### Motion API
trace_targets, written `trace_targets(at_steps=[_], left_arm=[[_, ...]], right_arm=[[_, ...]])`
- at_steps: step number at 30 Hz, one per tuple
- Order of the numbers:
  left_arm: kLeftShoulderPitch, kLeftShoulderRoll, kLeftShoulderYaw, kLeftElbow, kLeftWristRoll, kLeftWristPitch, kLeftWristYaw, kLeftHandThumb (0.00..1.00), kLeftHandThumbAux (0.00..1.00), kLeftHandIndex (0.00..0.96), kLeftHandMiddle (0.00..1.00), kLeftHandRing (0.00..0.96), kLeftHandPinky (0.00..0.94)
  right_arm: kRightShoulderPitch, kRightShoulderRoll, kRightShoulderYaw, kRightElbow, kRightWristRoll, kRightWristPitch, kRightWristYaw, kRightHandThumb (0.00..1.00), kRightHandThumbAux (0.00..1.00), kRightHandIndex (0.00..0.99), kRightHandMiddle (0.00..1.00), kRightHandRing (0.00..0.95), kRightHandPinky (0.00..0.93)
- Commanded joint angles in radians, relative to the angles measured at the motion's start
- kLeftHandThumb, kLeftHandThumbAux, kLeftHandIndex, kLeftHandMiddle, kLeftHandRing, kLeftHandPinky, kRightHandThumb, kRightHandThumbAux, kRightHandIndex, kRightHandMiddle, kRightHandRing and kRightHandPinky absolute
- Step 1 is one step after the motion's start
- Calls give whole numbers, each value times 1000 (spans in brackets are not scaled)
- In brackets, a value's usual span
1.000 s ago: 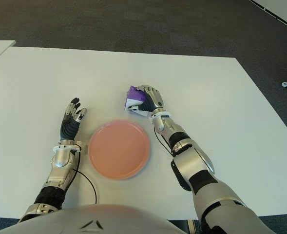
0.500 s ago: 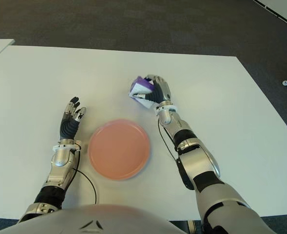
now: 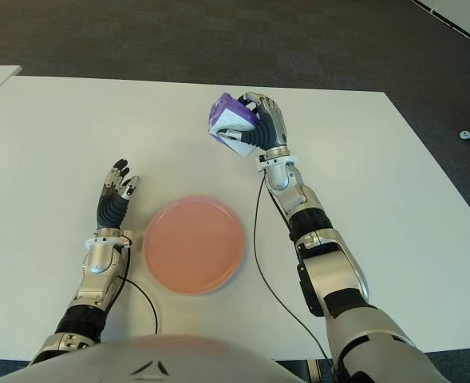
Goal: Put the tissue paper into the plate.
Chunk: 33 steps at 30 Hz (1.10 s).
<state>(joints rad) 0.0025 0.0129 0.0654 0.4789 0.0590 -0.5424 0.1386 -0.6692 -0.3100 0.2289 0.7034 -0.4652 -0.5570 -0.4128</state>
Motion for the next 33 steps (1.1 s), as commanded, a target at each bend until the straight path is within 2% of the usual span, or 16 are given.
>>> trace_targets(at_steps=[1,6,8,11,14,17,19,23,29,33], left_arm=[[40,-2,1,47,11,36,11,0,448,0,0,0,0],[41,-2,1,44,10,41,9,0,448,0,0,0,0],[40,-3,1,42,9,45,8,0,449,0,0,0,0],[41,-3,0,40,9,44,8,0,449,0,0,0,0],[42,-3,-1,39,10,40,8,0,448,0,0,0,0],[43,-4,-3,39,12,34,8,0,446,0,0,0,0],[43,-4,-4,40,12,31,8,0,444,0,0,0,0],[40,-4,-3,41,14,36,11,0,439,0,0,0,0],[39,1,-5,44,20,39,11,0,436,0,0,0,0],[38,3,-6,46,17,39,4,0,436,0,0,0,0]], right_arm=[[74,30,12,-133,-20,-4,9,998,670,411,532,832,439],[157,53,49,-260,-60,-4,32,999,671,410,532,837,439],[239,34,57,-397,-47,-14,87,999,671,408,533,838,438],[295,14,77,-474,-33,-30,158,1000,671,407,533,836,438],[321,-9,88,-515,-3,-28,253,902,676,400,530,836,669],[347,-30,94,-541,32,-29,347,870,677,398,530,833,751],[362,-39,97,-554,47,-34,393,863,677,398,530,829,773],[396,-74,117,-592,48,-58,472,857,677,399,532,822,793],[420,-118,135,-649,58,-52,590,855,677,400,532,813,788],[436,-132,136,-673,51,-54,634,855,677,400,531,805,774]])
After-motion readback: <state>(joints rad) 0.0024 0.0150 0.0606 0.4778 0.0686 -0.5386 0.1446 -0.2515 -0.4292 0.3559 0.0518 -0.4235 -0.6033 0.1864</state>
